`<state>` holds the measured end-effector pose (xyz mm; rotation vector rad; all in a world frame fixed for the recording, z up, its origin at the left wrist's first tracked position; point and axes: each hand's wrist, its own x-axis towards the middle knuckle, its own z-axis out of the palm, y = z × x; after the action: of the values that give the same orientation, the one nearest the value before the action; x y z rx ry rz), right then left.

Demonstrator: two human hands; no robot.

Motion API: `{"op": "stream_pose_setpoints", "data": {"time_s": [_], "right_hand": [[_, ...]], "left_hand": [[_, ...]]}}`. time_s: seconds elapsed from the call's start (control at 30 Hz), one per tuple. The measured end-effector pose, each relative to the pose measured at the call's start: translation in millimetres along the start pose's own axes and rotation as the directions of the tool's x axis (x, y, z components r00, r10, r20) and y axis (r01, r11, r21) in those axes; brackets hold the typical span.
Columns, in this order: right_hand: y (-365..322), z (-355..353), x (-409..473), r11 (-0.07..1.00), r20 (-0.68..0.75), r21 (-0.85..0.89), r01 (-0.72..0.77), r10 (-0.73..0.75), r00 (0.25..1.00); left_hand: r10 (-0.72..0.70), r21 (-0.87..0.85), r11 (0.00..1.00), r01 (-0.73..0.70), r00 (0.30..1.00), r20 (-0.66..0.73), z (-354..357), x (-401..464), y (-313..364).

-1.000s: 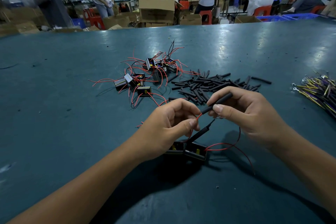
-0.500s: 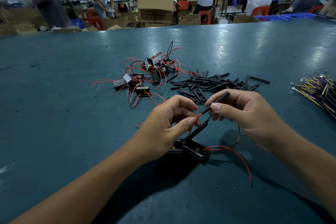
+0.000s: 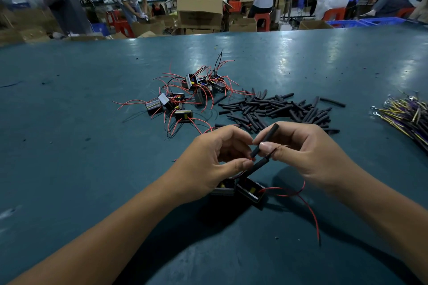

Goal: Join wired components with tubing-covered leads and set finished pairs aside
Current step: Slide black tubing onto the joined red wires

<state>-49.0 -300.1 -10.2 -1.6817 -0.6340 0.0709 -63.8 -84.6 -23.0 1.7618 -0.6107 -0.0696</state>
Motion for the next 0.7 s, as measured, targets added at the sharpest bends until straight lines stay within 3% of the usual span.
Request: {"op": "stream_pose_setpoints", "data": {"time_s": [0.13, 0.3, 0.5, 0.7], "right_hand": [[0, -2, 0, 0.982, 0.05, -0.19, 0.003, 0.007, 0.999], [-8, -2, -2, 0.944, 0.131, -0.323, 0.075, -0.034, 0.991], [-15, 3, -4, 0.89, 0.149, -0.431, 0.147, -0.09, 0.985], [-25, -5, -5, 0.758, 0.195, -0.617, 0.212, -0.113, 0.974]], "left_hand": [[-0.048, 0.066, 0.997, 0.047, 0.999, 0.024, -11, 0, 4], [-0.127, 0.451, 0.892, 0.027, 0.973, 0.193, -37, -2, 13], [-0.106, 0.576, 0.815, -0.057, 0.964, 0.245, -31, -3, 11], [-0.071, 0.553, 0.832, -0.048, 0.979, 0.193, -24, -3, 10]]}}
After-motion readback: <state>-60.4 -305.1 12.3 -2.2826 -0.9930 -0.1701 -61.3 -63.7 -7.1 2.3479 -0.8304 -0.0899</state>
